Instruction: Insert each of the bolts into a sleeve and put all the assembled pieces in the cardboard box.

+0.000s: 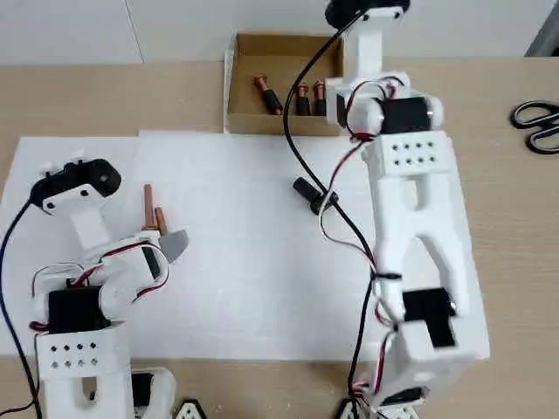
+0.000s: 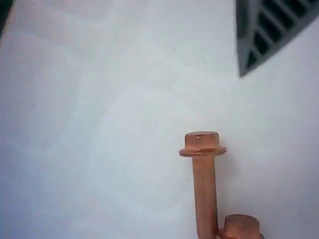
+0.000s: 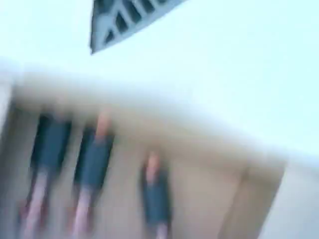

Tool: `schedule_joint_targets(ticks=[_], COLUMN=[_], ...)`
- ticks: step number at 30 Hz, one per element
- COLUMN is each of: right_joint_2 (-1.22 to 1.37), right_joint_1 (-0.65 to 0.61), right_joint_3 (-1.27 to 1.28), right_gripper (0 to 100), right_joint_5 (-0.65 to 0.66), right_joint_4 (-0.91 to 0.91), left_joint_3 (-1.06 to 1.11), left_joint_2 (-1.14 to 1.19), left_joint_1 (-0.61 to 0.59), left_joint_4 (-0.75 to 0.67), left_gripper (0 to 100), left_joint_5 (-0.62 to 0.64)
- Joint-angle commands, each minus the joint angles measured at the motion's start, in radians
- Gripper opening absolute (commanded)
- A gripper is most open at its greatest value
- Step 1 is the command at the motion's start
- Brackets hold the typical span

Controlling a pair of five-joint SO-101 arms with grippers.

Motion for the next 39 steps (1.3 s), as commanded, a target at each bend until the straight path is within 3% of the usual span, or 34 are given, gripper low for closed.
schedule_joint_targets(ticks=[1,6,10,15,21,39], right_joint_2=[-0.145,-0.203,-0.197,-0.107,0.076,0.357], right_joint_1=[0.001,-0.002,-0.002,-0.102,-0.173,-0.177], right_joint_3=[-0.051,-0.048,-0.031,0.041,0.046,0.044], right_gripper=[18.4,18.5,18.4,18.5,18.5,18.4], right_joint_5=[0.011,0.014,0.014,0.015,0.226,0.239], right_joint_4=[0.225,0.461,0.460,0.450,0.450,0.166], left_joint_3=[-0.008,-0.007,-0.002,-0.002,-0.002,-0.002], left_joint_2=[-0.008,-0.008,-0.008,-0.008,-0.008,-0.008], left_joint_1=[0.003,0.000,-0.002,-0.002,-0.002,-0.003], left_joint_4=[-0.005,-0.005,-0.005,-0.003,-0.003,-0.003], left_gripper=[30,30,30,30,30,30], left_joint_5=[-0.011,-0.011,-0.011,-0.011,-0.011,-0.011])
